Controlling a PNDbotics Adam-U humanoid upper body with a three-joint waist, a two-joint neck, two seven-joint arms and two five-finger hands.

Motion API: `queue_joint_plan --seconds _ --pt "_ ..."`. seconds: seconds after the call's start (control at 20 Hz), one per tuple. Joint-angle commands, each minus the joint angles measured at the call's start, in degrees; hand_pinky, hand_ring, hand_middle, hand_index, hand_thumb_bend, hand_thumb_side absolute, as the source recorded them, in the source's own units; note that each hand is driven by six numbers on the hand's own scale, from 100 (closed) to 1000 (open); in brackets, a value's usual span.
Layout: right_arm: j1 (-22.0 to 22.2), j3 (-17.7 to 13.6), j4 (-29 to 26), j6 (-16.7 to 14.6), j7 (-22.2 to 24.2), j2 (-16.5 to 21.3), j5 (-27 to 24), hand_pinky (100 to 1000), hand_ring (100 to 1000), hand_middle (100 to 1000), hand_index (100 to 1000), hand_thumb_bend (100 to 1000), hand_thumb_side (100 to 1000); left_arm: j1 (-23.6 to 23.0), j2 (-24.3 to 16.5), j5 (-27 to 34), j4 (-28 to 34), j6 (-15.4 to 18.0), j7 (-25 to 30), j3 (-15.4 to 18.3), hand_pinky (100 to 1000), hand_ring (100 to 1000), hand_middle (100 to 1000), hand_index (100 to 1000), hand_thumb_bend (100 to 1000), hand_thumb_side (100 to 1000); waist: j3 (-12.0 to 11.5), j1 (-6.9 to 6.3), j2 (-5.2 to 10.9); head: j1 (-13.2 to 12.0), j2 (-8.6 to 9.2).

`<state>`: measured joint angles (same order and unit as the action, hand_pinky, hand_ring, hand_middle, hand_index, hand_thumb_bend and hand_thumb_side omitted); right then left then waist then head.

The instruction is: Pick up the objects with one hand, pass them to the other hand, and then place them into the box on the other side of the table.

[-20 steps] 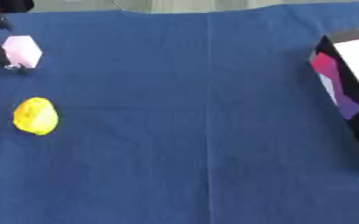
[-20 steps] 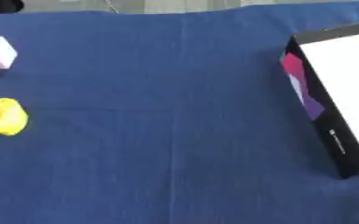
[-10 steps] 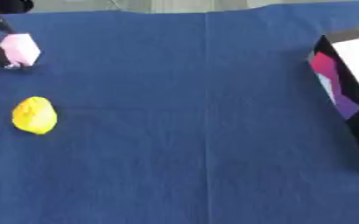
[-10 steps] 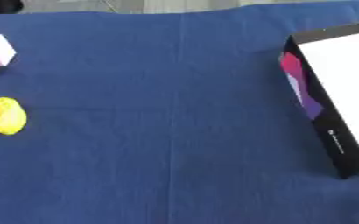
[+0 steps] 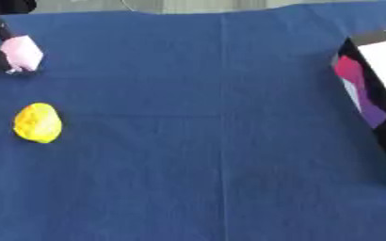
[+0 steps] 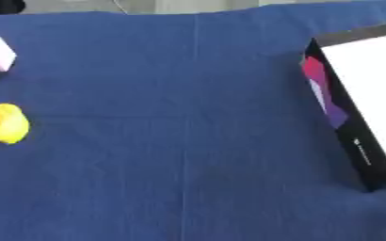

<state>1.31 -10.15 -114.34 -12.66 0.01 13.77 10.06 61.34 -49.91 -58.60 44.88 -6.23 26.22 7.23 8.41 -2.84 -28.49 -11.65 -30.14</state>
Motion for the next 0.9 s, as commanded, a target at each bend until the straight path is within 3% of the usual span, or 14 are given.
queue_joint_plan --seconds 0.05,0.35,0.9 --pt "0.55 0.1 -0.25 0.09 0.15 0.19 0.19 886 1000 915 1000 100 472 0.06 -1.06 -0.63 -0.67 -0.23 0.72 -0.14 770 743 613 642 606 100 -0.05 -0.55 0.04 -0.3 -0.08" --pt "0.68 0.09 -0.25 0.12 0.23 0.46 0.02 886 1000 916 1000 100 471 0.26 -0.84 -0.15 -0.51 -0.19 0.85 -0.2 738 680 514 590 558 100 -0.21 -0.58 0.37 -0.22 -0.59" --pt "1.6 -0.26 -0.25 -0.67 0.54 1.84 -1.66 887 1000 917 1000 100 470 1.0 -0.4 2.31 1.8 1.77 -1.93 -1.01 718 633 481 545 497 100 -1.49 -0.2 1.99 -0.12 -2.08"
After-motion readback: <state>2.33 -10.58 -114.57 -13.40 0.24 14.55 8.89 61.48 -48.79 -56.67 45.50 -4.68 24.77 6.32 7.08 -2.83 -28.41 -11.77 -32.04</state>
